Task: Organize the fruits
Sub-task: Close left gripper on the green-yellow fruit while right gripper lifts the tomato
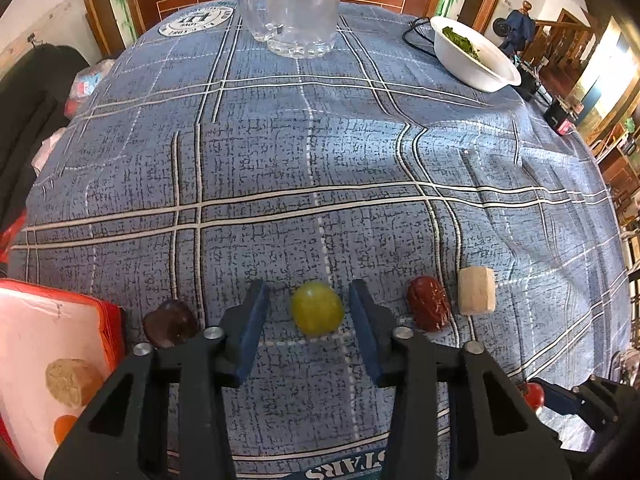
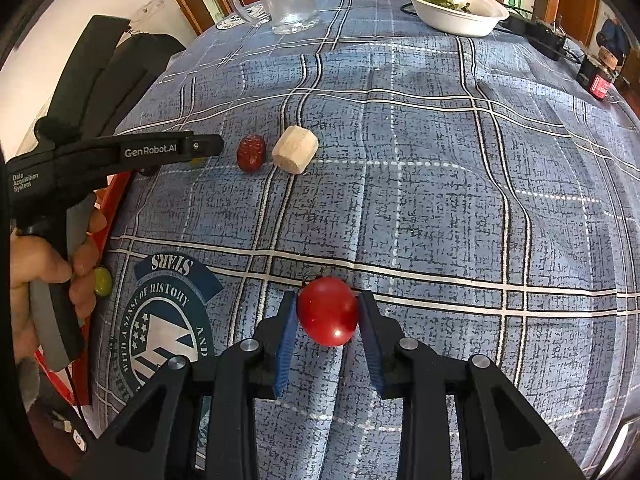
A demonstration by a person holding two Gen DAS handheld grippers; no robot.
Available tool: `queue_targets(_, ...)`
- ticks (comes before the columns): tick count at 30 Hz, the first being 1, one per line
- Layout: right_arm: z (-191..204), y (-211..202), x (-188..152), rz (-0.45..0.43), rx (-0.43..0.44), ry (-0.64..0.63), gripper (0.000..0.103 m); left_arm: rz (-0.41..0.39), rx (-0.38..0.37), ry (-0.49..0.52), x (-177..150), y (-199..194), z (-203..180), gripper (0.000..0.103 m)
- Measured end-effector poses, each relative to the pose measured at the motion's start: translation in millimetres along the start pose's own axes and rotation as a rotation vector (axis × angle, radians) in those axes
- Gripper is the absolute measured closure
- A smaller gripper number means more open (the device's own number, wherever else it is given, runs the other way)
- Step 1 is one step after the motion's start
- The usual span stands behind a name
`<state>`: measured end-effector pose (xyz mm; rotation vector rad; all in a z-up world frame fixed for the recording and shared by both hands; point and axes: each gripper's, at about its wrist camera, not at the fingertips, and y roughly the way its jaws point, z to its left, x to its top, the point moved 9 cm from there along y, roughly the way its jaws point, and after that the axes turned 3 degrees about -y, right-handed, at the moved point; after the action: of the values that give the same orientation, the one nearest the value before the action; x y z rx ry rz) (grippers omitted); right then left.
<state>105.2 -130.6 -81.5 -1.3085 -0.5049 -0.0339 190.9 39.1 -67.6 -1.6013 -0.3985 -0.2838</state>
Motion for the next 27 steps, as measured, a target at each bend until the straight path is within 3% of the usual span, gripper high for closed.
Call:
queue_targets(2,-0.9,-1.6,-0.9,0.001,0.002,0.006,0.073,-0.005,-0.019,0.012,-0.1,-0.4,-4.1,0.082)
queue_targets(14,18.7,-16.9,2.6,-0.028,0.038,-0.006,0.073,-0.034,-0.09,-0.021,-17.5,-31.3,-2.0,0.082)
queue_targets(27,68.3,-30.0,17.1,-0.066,0.086,-0.095,0.073,-0.127,-0.123,-0.125,-54.4,-97.7,39.9,0.082)
